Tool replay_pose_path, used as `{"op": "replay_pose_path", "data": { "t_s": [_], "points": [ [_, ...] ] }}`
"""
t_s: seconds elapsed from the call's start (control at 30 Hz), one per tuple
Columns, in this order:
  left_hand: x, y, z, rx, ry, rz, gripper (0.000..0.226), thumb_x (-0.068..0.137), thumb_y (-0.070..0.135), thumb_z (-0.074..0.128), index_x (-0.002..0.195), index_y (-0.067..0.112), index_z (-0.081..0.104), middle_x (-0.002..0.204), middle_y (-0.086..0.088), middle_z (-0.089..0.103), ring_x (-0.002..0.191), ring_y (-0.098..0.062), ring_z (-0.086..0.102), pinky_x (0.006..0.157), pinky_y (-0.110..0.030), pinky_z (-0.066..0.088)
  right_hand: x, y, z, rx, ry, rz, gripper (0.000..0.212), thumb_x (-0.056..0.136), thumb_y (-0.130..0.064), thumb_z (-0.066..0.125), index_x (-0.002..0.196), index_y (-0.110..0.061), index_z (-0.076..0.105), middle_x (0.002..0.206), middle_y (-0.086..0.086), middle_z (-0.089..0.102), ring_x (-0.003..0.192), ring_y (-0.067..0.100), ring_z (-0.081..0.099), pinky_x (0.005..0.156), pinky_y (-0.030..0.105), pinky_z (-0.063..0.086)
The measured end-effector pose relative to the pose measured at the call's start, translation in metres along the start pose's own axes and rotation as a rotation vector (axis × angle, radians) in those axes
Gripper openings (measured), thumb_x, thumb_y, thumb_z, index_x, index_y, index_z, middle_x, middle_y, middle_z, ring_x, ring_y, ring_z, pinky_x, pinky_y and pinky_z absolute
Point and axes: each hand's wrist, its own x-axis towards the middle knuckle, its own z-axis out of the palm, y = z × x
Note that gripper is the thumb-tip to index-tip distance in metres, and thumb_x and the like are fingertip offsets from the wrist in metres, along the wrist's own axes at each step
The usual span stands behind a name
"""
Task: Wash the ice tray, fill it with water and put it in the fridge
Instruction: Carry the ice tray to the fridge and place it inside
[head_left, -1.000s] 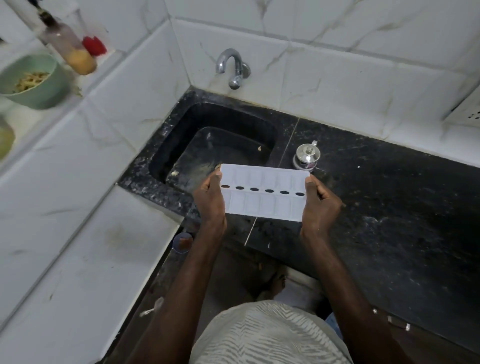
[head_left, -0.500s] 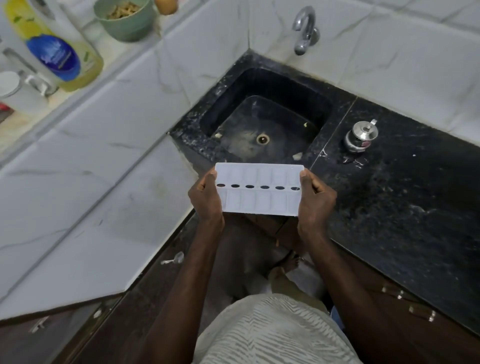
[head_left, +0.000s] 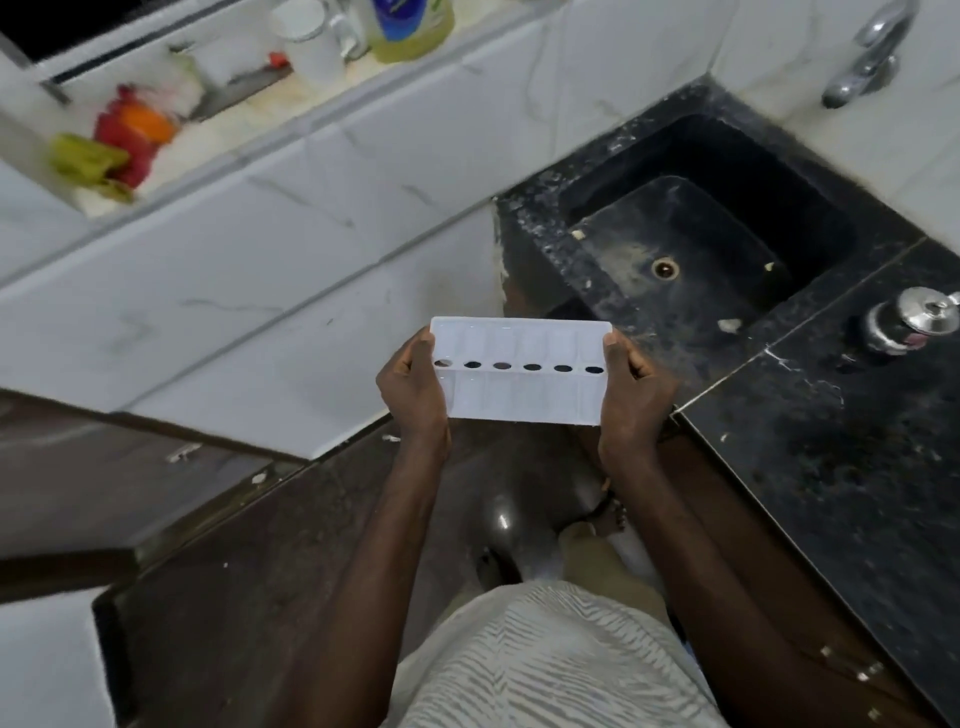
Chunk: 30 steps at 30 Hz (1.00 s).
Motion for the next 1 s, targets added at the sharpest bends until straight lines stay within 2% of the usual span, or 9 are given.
{"op": "replay_pose_path", "data": {
  "t_s": [0.1, 0.17, 0.43, 0.53, 0.7, 0.8, 0.87, 0.93, 1.0],
  "points": [
    [0.002, 0.001, -0.027, -0.056, 0.090, -0.043, 0.024, 0.099, 0.015, 0.064, 0.114, 0.007, 0.081, 0.110, -0.003, 0.080, 0.107, -0.020, 0.074, 0.095, -0.036, 0.059, -0.015, 0.002, 0.017, -0.039, -0.061, -0.024, 0.027, 0.097, -0.034, 0.071, 0.114, -0.016, 0.081, 0.098, -0.004, 0.081, 0.091, 0.013, 0.077, 0.074, 0.033, 0.064],
    [0.002, 0.000, -0.042, -0.095, 0.147, -0.050, 0.024, 0.099, 0.013, 0.064, 0.114, 0.004, 0.080, 0.111, -0.005, 0.080, 0.109, -0.022, 0.074, 0.098, -0.038, 0.059, -0.023, 0.003, 0.026, -0.057, -0.105, -0.030, 0.026, 0.098, -0.034, 0.070, 0.115, -0.017, 0.081, 0.098, -0.005, 0.081, 0.091, 0.012, 0.078, 0.075, 0.034, 0.065],
    [-0.004, -0.011, -0.102, -0.156, 0.352, -0.032, 0.023, 0.099, 0.013, 0.065, 0.114, 0.002, 0.080, 0.108, -0.006, 0.080, 0.097, -0.015, 0.073, 0.094, -0.037, 0.060, -0.053, 0.012, 0.064, -0.127, -0.251, -0.077, 0.024, 0.096, -0.027, 0.073, 0.113, -0.011, 0.081, 0.096, -0.006, 0.081, 0.090, 0.013, 0.078, 0.079, 0.041, 0.066],
    [-0.008, -0.015, -0.122, -0.203, 0.455, -0.027, 0.023, 0.097, 0.010, 0.066, 0.113, 0.001, 0.080, 0.107, -0.007, 0.080, 0.100, -0.018, 0.075, 0.095, -0.037, 0.061, -0.064, 0.016, 0.077, -0.154, -0.339, -0.079, 0.023, 0.096, -0.025, 0.073, 0.114, -0.011, 0.080, 0.094, -0.017, 0.078, 0.091, 0.011, 0.077, 0.081, 0.042, 0.066],
    [-0.020, -0.028, -0.156, -0.218, 0.624, 0.011, 0.024, 0.095, 0.011, 0.066, 0.109, -0.002, 0.080, 0.110, -0.013, 0.078, 0.081, -0.002, 0.070, 0.077, -0.024, 0.060, -0.086, 0.022, 0.096, -0.183, -0.504, -0.102, 0.024, 0.097, -0.025, 0.074, 0.116, -0.011, 0.080, 0.100, -0.011, 0.080, 0.093, 0.009, 0.077, 0.083, 0.040, 0.066],
    [-0.031, -0.034, -0.171, -0.247, 0.716, 0.025, 0.026, 0.097, 0.010, 0.065, 0.109, -0.009, 0.077, 0.104, -0.009, 0.080, 0.078, -0.003, 0.068, 0.076, -0.025, 0.059, -0.095, 0.024, 0.107, -0.227, -0.608, -0.101, 0.026, 0.099, -0.023, 0.072, 0.118, -0.008, 0.079, 0.106, 0.001, 0.080, 0.096, 0.016, 0.077, 0.086, 0.045, 0.065],
    [-0.040, -0.037, -0.179, -0.263, 0.767, 0.037, 0.023, 0.099, 0.009, 0.063, 0.110, -0.004, 0.079, 0.095, 0.002, 0.080, 0.083, -0.006, 0.072, 0.078, -0.027, 0.060, -0.101, 0.025, 0.113, -0.241, -0.685, -0.092, 0.020, 0.099, -0.022, 0.072, 0.114, -0.011, 0.080, 0.099, -0.005, 0.080, 0.094, 0.015, 0.076, 0.086, 0.048, 0.064],
    [-0.051, -0.040, -0.184, -0.272, 0.804, 0.029, 0.022, 0.099, 0.010, 0.062, 0.109, 0.002, 0.081, 0.099, -0.006, 0.081, 0.088, -0.016, 0.073, 0.081, -0.036, 0.063, -0.106, 0.025, 0.116, -0.235, -0.760, -0.103, 0.013, 0.098, -0.021, 0.072, 0.108, -0.021, 0.081, 0.086, -0.019, 0.078, 0.087, 0.007, 0.075, 0.084, 0.048, 0.064],
    [-0.063, -0.043, -0.186, -0.314, 0.832, 0.027, 0.022, 0.100, 0.013, 0.061, 0.104, 0.007, 0.082, 0.099, -0.009, 0.080, 0.085, -0.019, 0.073, 0.078, -0.040, 0.063, -0.110, 0.026, 0.120, -0.244, -0.840, -0.075, 0.017, 0.097, -0.025, 0.072, 0.111, -0.020, 0.082, 0.096, -0.016, 0.080, 0.095, 0.009, 0.076, 0.088, 0.048, 0.063]
  ]
}}
